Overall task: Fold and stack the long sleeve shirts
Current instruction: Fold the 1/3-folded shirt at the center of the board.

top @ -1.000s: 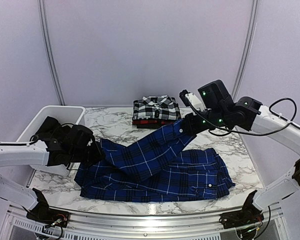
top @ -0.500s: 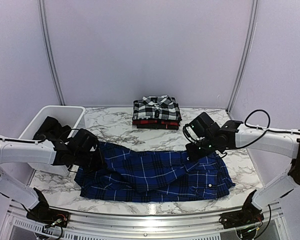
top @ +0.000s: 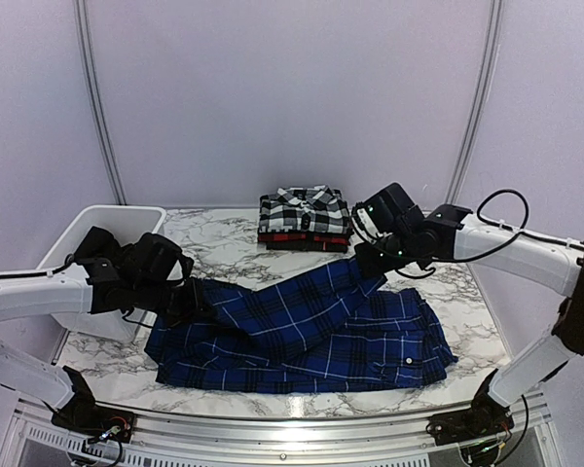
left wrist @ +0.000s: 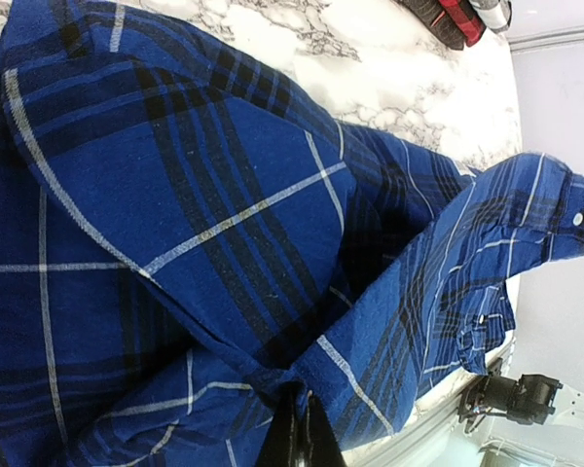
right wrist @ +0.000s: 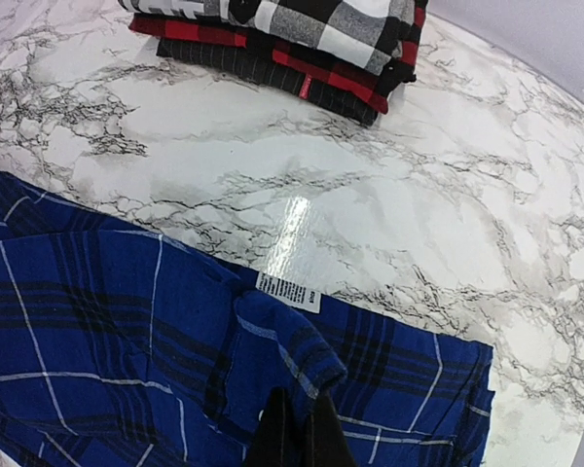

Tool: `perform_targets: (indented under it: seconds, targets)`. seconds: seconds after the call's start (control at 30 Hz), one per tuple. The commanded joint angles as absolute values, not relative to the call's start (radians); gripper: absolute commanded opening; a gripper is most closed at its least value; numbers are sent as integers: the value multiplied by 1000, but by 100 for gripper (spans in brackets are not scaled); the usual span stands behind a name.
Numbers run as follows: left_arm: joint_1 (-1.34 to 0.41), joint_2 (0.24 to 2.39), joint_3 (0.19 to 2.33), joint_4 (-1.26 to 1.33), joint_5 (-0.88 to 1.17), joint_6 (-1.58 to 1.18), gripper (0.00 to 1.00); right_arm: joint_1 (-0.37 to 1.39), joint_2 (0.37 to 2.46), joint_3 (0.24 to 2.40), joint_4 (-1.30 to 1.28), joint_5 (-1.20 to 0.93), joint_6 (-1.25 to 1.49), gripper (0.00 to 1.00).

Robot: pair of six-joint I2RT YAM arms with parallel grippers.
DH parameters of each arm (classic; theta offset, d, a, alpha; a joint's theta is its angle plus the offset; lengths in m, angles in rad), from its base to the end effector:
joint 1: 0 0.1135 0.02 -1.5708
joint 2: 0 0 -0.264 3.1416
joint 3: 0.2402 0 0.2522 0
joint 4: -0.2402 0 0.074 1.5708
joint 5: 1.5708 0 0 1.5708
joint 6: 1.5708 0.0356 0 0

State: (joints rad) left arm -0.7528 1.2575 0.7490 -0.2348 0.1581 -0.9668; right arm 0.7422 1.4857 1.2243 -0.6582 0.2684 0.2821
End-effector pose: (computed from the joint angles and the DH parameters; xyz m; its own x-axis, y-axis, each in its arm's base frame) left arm 0.1875 -0.1833 0.2239 -0.9058 -0.2652 -0.3304 0.0250 0.7451 -0.6665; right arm 0.2388 0.2062 0.2850 -0.7114 -0.2883 -0.6409 -0.3490 0.9365 -0.0339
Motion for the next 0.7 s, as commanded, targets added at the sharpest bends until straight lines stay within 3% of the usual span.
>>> perform_targets:
  seconds: [0.0,0.4,0.67]
  targets:
    - [-773,1240,743,-291,183,-988,0,734,1518,1224,-691,283,248,0]
    - [-775,1377,653,-278,43,-915,0,723,1566,1031,-557,272,298,0]
    - [-776,1371,667,-272,7,-897,0,723,1589,1016,-514,309,316,0]
